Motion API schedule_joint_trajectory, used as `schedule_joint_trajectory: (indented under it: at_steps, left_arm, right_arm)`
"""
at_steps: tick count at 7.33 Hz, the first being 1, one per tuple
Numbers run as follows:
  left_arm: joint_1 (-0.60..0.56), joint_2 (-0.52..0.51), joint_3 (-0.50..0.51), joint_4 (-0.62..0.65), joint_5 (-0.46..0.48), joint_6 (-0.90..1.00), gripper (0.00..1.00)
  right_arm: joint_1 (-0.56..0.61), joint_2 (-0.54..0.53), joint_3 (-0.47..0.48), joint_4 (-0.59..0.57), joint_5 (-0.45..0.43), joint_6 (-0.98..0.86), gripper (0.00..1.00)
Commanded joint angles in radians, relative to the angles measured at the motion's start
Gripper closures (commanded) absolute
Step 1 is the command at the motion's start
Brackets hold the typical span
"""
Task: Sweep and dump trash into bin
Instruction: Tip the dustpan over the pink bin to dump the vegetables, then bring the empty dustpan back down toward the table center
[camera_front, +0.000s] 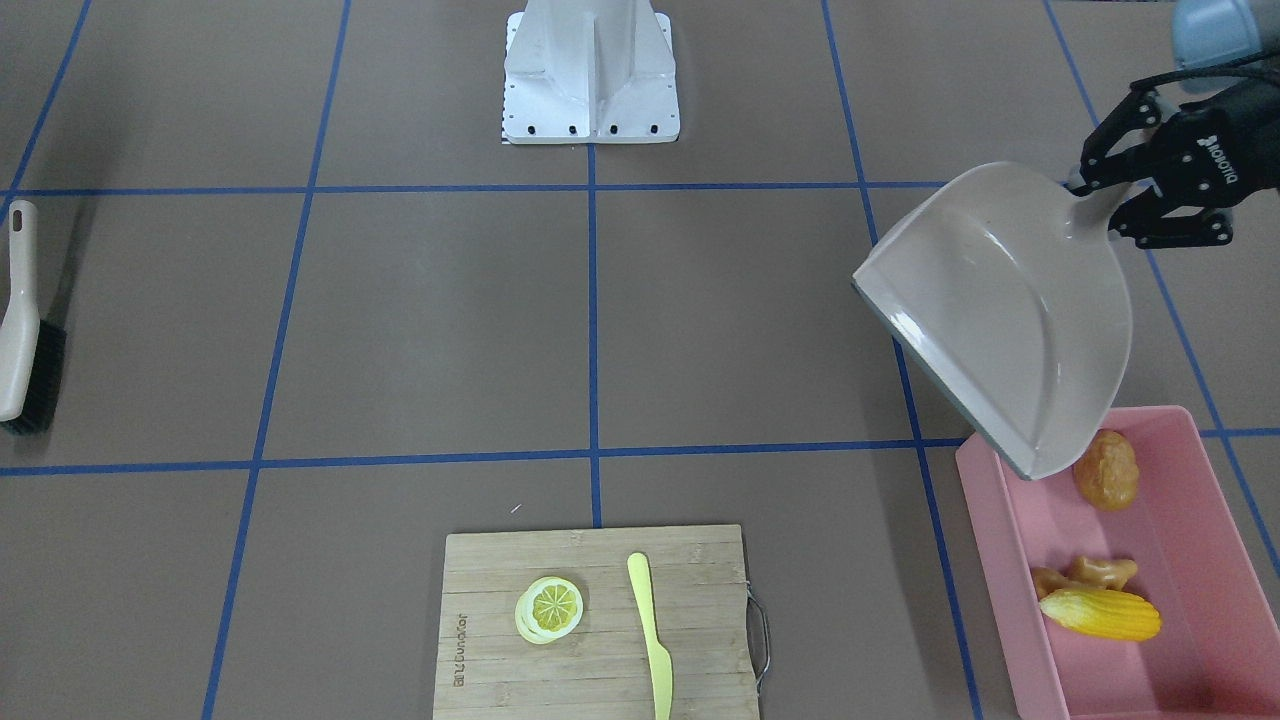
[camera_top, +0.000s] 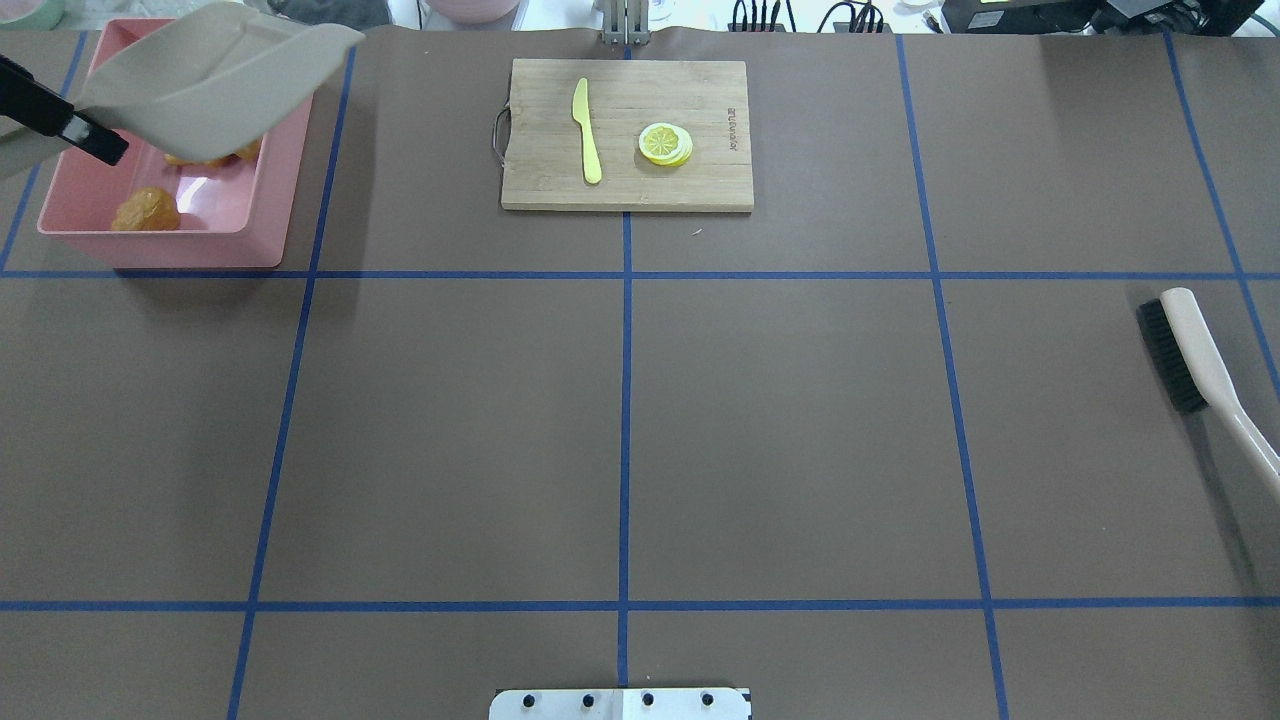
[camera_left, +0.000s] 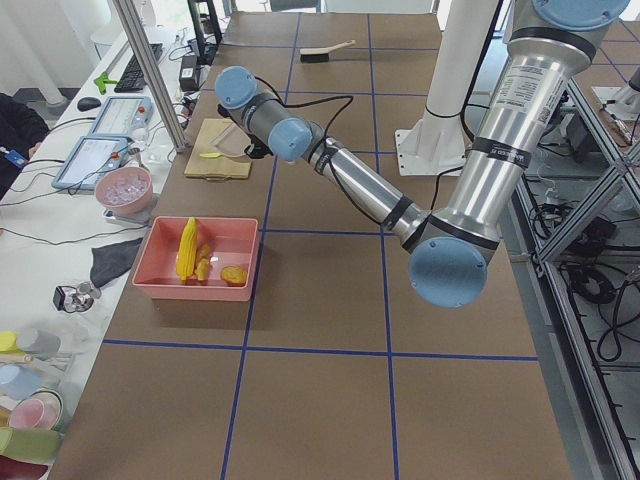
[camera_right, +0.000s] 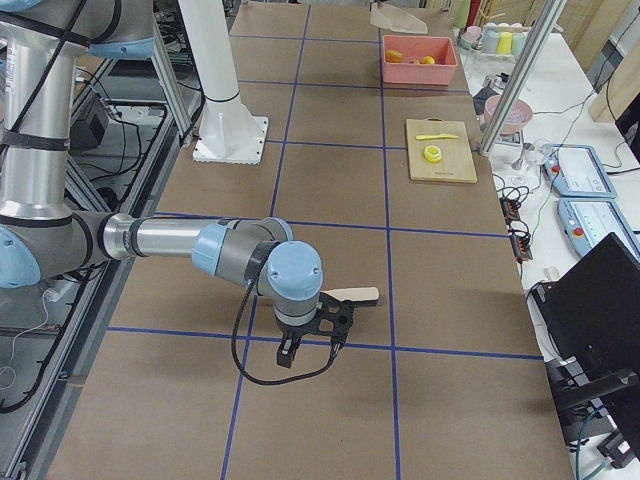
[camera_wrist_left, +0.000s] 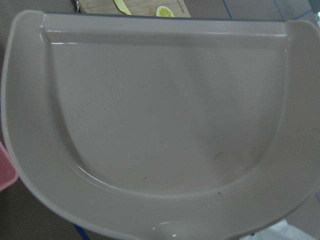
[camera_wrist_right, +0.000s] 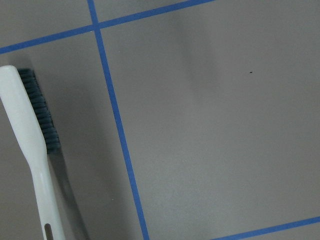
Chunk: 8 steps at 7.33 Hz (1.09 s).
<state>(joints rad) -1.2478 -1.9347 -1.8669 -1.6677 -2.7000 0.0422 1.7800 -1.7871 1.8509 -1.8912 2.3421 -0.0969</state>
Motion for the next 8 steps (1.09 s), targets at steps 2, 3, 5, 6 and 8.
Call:
schedule_joint_trajectory:
  at_steps: [2, 3, 5, 6, 8]
  left_arm:
    - [0.231, -0.027, -0.009, -0.332, 0.422, 0.018, 1.0]
    - [0.319, -0.032, -0.009, -0.416, 0.55, 0.027, 1.0]
    - [0.407, -0.05, -0.005, -0.347, 0.603, 0.222, 1.0]
    - [0.407, -0.056, -0.008, -0.255, 0.605, 0.307, 1.0]
    - [0.47, -0.052, 0.0, -0.086, 0.592, 0.317, 1.0]
  right_arm:
    - [-0.055, 0.011, -0.016, 0.026, -0.01, -0.017, 0.0]
    - [-0.092, 0.006, -0.019, 0.125, -0.032, -0.017, 0.0]
    - [-0.142, 0.006, -0.036, 0.22, -0.067, -0.018, 0.0]
    - [-0.16, 0.006, -0.038, 0.221, -0.067, -0.017, 0.0]
    - [-0.16, 0.005, -0.039, 0.224, -0.057, -0.003, 0.0]
